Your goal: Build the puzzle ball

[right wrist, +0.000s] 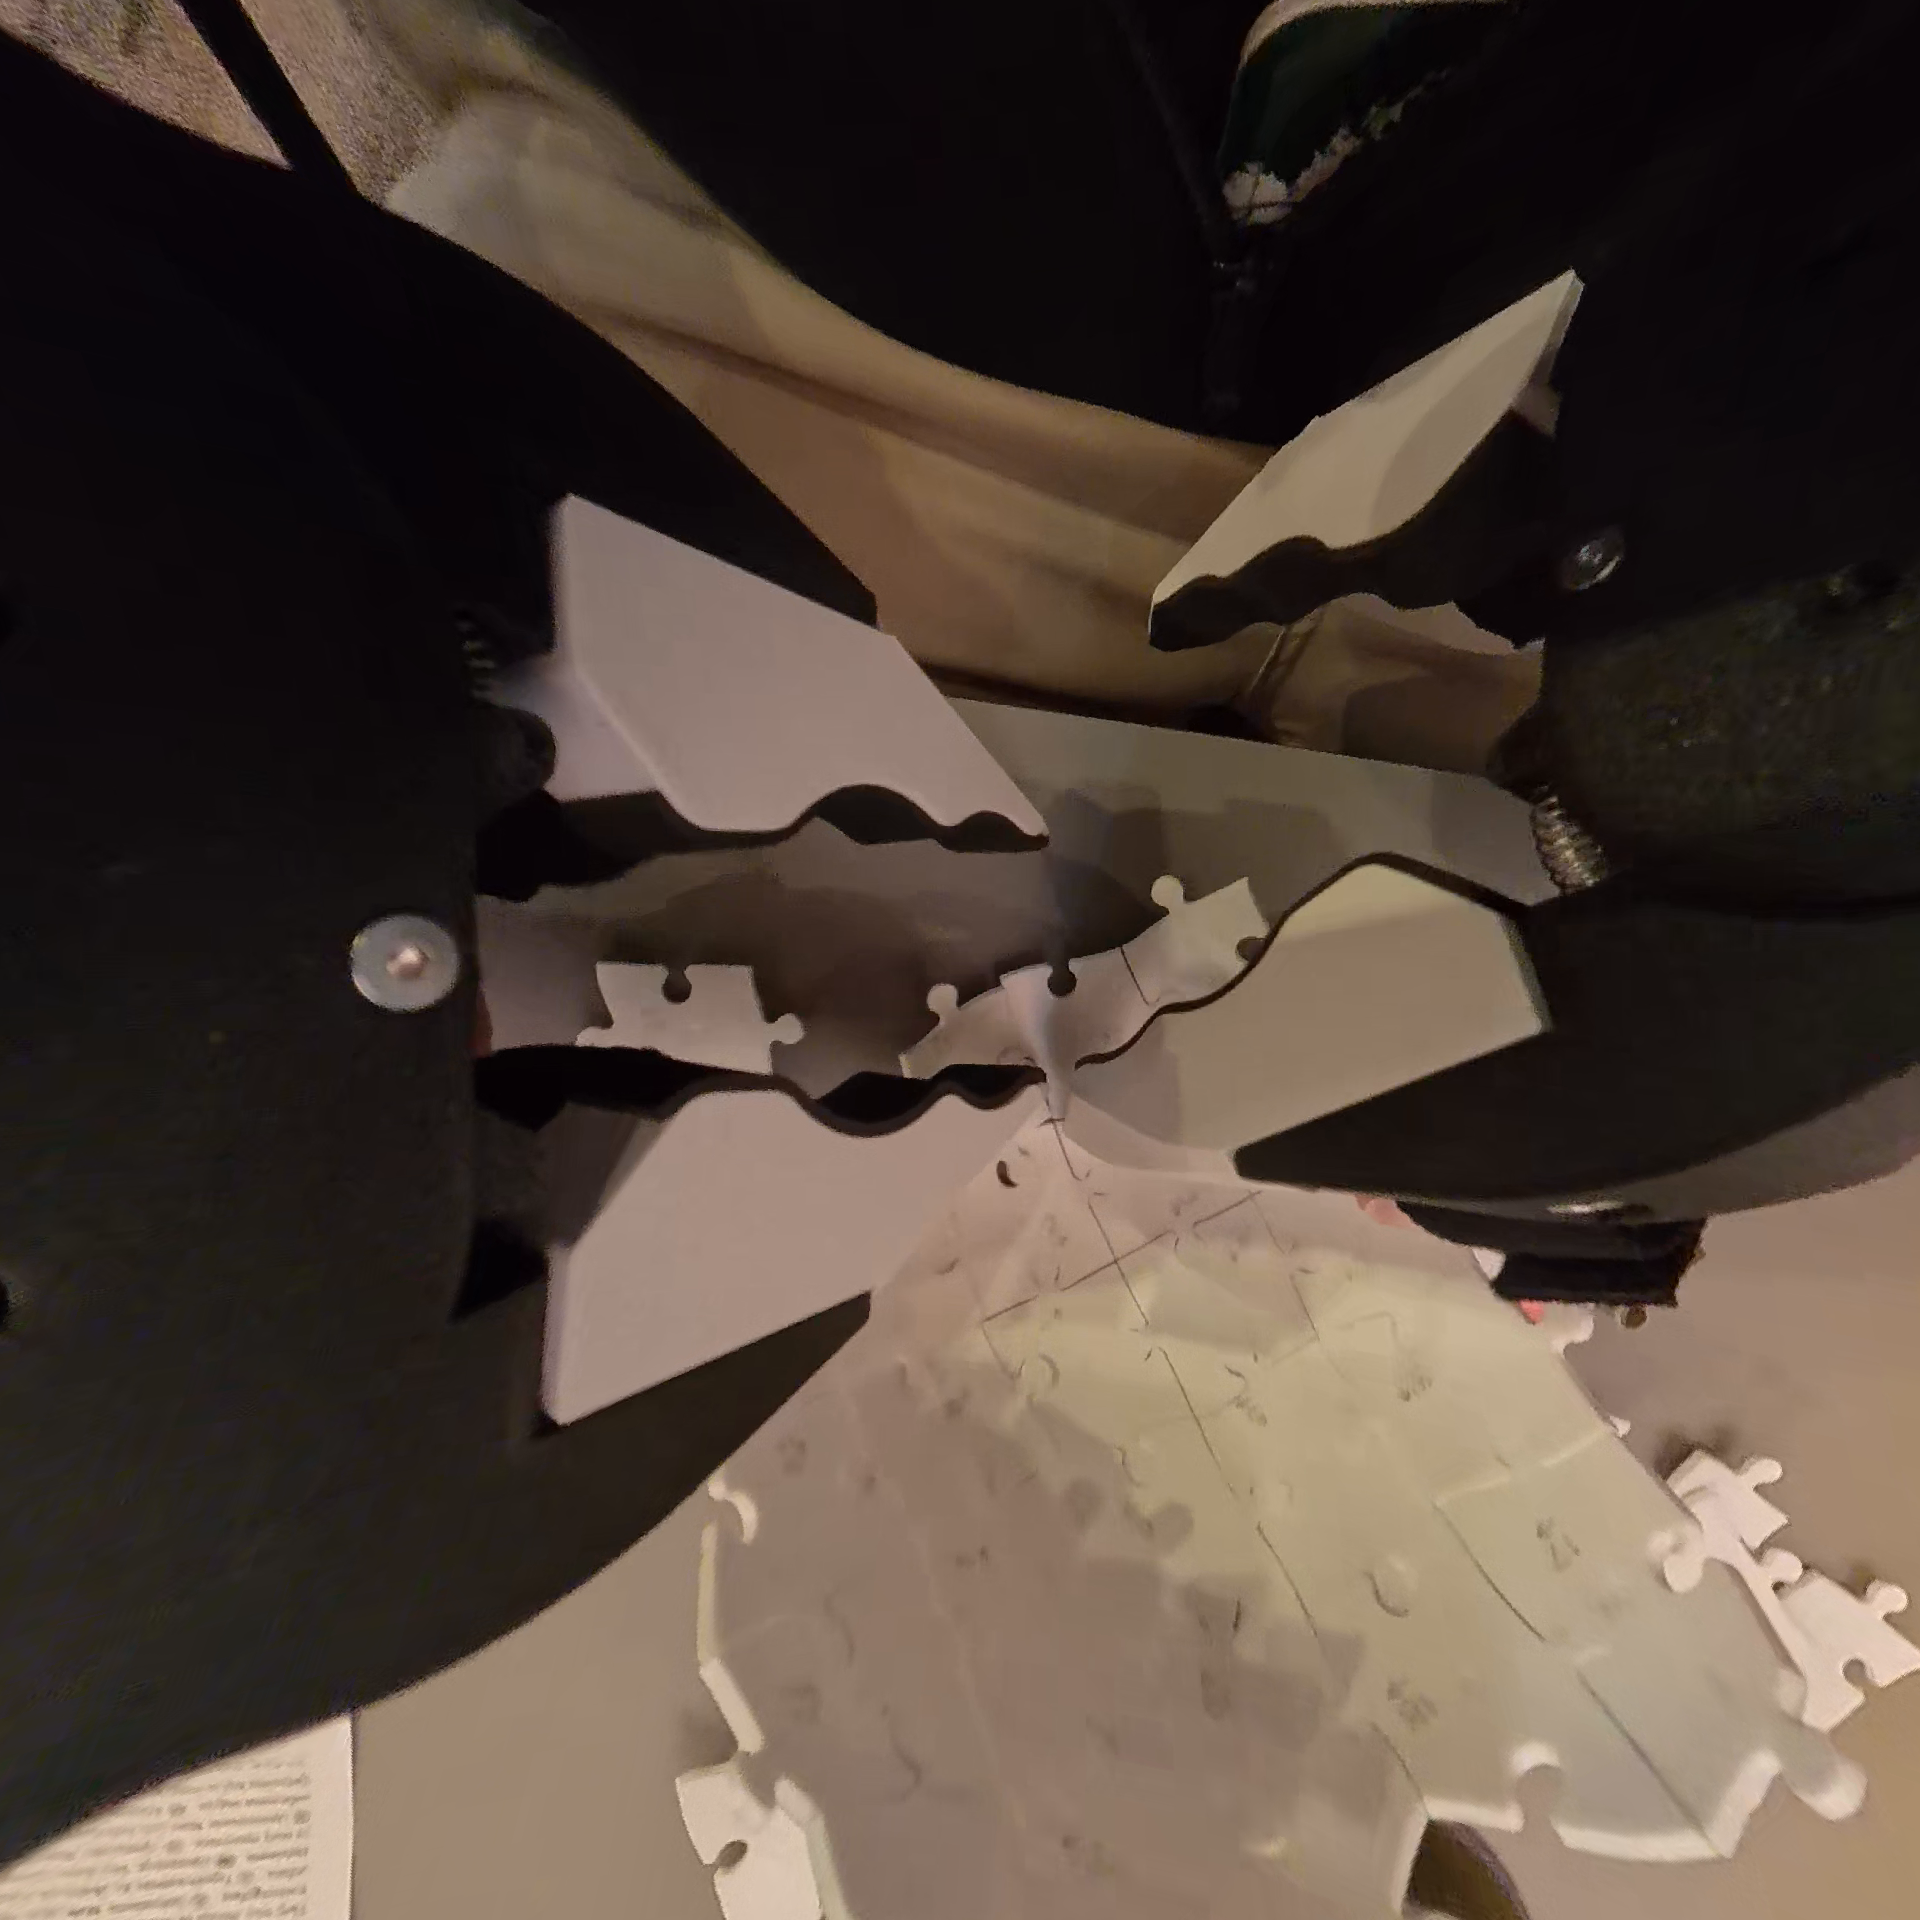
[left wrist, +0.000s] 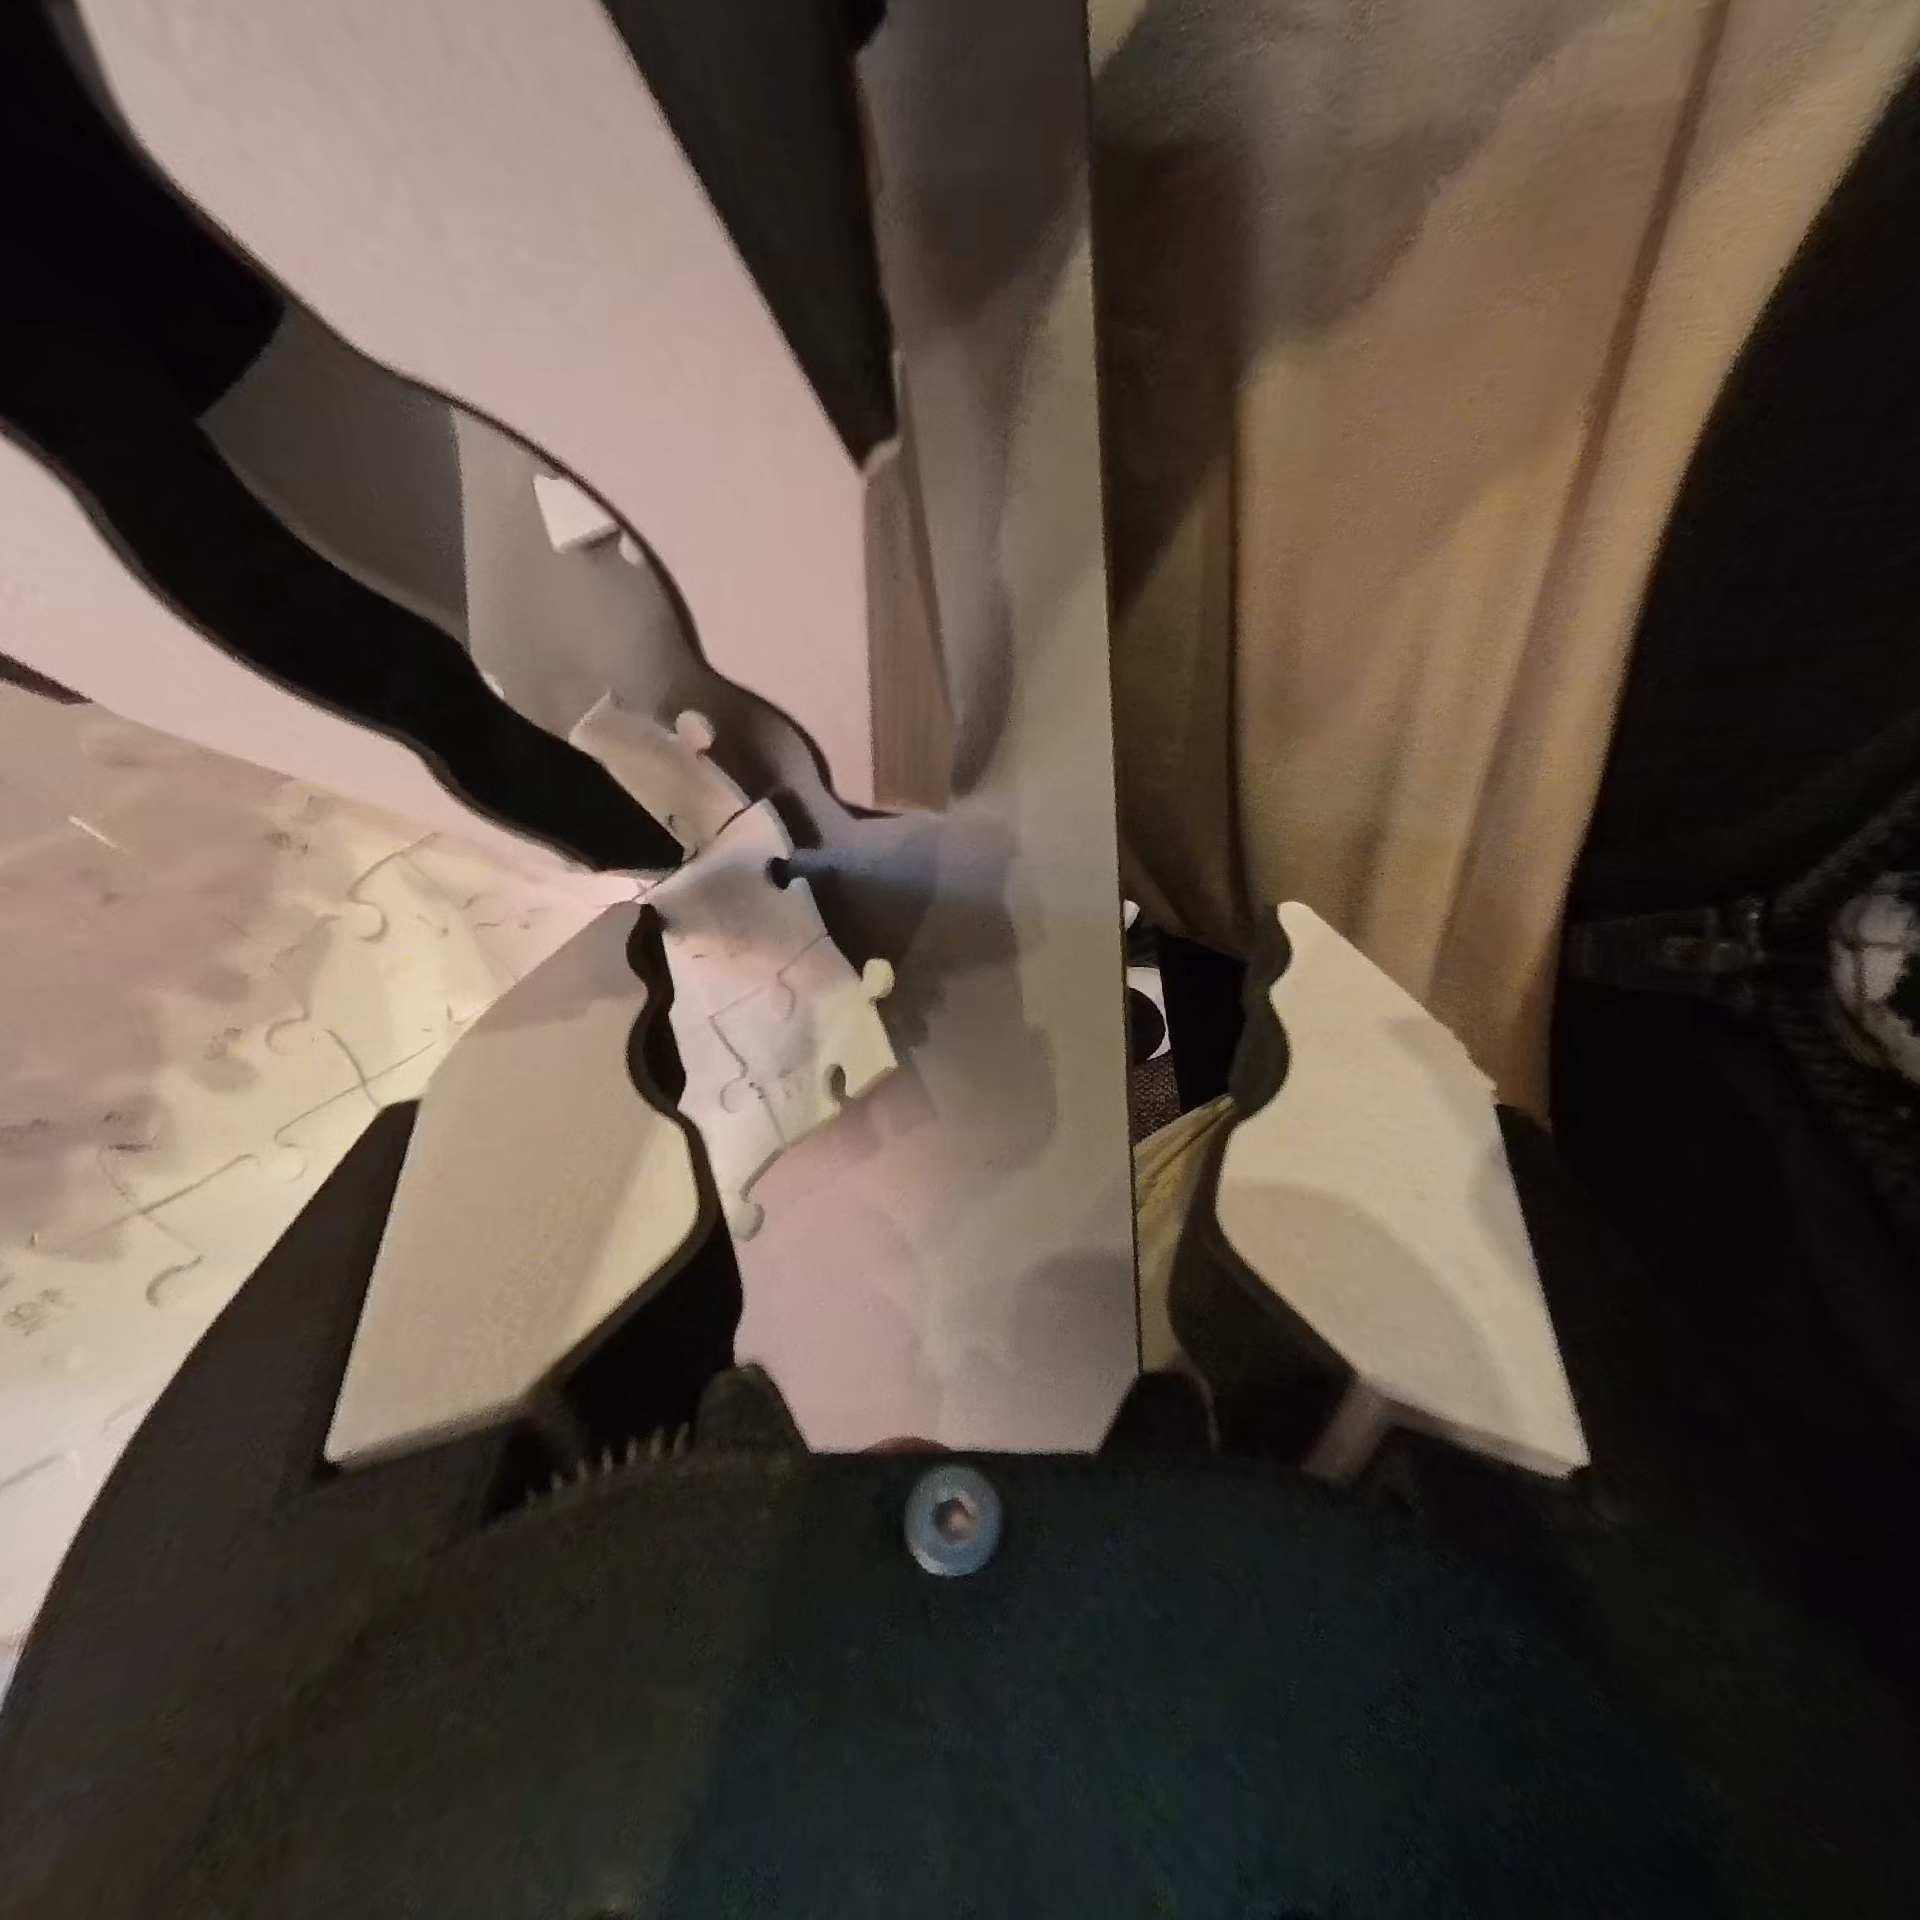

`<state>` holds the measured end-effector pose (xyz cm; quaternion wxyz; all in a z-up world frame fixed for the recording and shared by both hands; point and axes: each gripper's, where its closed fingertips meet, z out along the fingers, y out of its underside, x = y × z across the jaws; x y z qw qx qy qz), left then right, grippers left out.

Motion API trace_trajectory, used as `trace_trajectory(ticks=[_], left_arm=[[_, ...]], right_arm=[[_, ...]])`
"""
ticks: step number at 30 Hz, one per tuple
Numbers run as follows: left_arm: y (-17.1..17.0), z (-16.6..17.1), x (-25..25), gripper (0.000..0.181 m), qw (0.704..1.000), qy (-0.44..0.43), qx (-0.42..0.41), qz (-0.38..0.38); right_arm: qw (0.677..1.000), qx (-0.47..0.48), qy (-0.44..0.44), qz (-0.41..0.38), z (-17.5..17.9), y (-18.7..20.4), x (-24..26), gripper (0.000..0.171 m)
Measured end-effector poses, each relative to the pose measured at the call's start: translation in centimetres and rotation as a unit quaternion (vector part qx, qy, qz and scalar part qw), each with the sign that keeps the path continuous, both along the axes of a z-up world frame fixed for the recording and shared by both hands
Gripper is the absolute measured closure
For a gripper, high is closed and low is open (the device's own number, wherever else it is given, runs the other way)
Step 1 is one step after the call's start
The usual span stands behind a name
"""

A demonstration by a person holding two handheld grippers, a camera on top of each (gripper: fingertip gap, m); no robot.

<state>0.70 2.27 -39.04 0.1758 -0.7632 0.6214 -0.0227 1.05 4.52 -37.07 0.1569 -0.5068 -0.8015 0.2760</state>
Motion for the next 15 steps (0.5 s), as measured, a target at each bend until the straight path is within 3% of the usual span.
trace_trajectory(ticks=[9,15], left_arm=[[-0.15,-0.09,0.12,0.072,1.0,-0.003,0.0,0.003],[-0.25,-0.13,0.19,0.071,1.0,-0.006,-0.003,0.006]], right_arm=[[0.996,0.019,0.045,-0.07,-0.13,0.41,-0.54,0.141],[0.99,0.017,0.075,-0.115,-0.07,0.38,-0.59,0.134]])
